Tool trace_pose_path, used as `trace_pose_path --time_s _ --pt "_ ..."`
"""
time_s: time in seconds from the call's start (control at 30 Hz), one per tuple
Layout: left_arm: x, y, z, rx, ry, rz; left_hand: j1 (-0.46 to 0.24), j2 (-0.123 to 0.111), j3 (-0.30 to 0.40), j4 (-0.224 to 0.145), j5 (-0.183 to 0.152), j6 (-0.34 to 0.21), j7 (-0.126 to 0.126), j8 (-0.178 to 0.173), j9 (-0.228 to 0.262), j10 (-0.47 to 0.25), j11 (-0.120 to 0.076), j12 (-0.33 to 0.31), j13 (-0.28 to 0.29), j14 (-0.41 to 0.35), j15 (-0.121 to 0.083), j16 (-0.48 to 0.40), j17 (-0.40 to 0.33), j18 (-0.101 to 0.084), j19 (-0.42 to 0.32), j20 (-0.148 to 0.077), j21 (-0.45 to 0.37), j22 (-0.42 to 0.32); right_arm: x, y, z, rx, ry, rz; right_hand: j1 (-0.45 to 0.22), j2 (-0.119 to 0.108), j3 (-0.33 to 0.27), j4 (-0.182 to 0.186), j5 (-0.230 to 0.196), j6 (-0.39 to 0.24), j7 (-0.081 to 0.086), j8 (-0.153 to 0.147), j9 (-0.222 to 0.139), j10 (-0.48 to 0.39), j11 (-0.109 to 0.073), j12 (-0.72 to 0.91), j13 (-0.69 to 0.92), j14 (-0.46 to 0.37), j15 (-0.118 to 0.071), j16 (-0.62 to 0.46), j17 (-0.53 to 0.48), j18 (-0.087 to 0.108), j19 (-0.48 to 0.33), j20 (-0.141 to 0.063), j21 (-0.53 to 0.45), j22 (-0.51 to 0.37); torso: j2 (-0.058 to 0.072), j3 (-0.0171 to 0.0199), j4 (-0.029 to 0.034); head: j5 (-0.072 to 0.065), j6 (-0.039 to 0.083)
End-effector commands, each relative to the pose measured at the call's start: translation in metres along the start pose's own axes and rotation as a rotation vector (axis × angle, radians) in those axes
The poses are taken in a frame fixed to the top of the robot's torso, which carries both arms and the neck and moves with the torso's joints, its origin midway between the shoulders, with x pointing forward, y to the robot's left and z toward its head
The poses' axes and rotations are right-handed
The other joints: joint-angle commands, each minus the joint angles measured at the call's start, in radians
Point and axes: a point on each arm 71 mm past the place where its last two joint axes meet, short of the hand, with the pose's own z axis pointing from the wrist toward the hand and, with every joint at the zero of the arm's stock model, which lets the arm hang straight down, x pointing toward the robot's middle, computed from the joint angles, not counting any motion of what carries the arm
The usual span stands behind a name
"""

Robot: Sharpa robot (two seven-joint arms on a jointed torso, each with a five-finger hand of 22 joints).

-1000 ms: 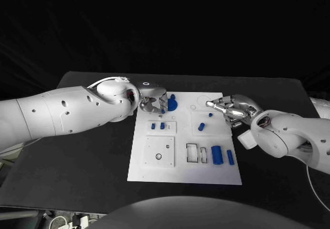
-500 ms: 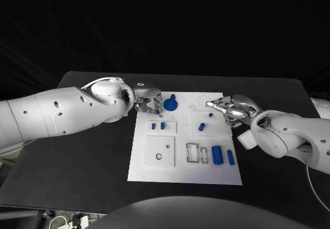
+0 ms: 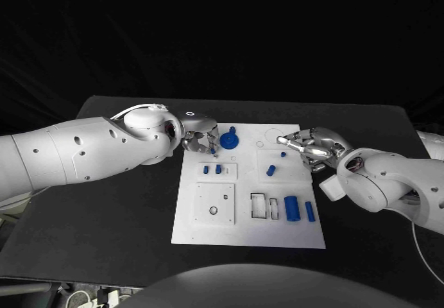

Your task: Assemble the parts on the task board

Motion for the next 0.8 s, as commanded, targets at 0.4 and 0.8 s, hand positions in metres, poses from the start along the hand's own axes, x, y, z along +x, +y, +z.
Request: trace_pose_path --time_s 0.4,0.8 --pt "0.0005 -0.0037 0.0056 0.007 0.025 0.005 -0.002 0.008 0.007 0.001 0.004 -0.005 0.001 0.002 0.0 -0.003 0.004 -0.007 -0.001 0.102 0.004 0.003 0.263 -0.008 0.105 -0.008 0.002 0.264 0.0021 0.0002 -0.0005 -0.002 0.015 0.0 0.009 0.003 -0.003 -0.003 0.006 0.004 0.001 -0.001 0.0 0.105 0.008 0.004 0.263 0.102 0.008 0.004 0.263 -0.014 0.105 0.01 0.004 0.263 -0.001 0.0007 0.0003 -0.001 0.0" --pt "0.003 -0.0057 0.0085 0.014 0.047 0.004 -0.002 0.008 0.007 0.001 0.004 -0.006 0.001 0.002 0.0 -0.003 0.004 -0.007 -0.001 0.102 0.004 0.003 0.263 -0.008 0.105 -0.008 0.002 0.264 0.002 0.0001 -0.0006 -0.002 0.015 0.0 0.01 0.003 -0.004 -0.004 0.01 0.004 0.001 -0.002 0.0 0.105 0.009 0.004 0.263 0.102 0.009 0.004 0.263 -0.014 0.105 0.01 0.004 0.263 0.0 0.0004 -0.0002 -0.002 0.0"
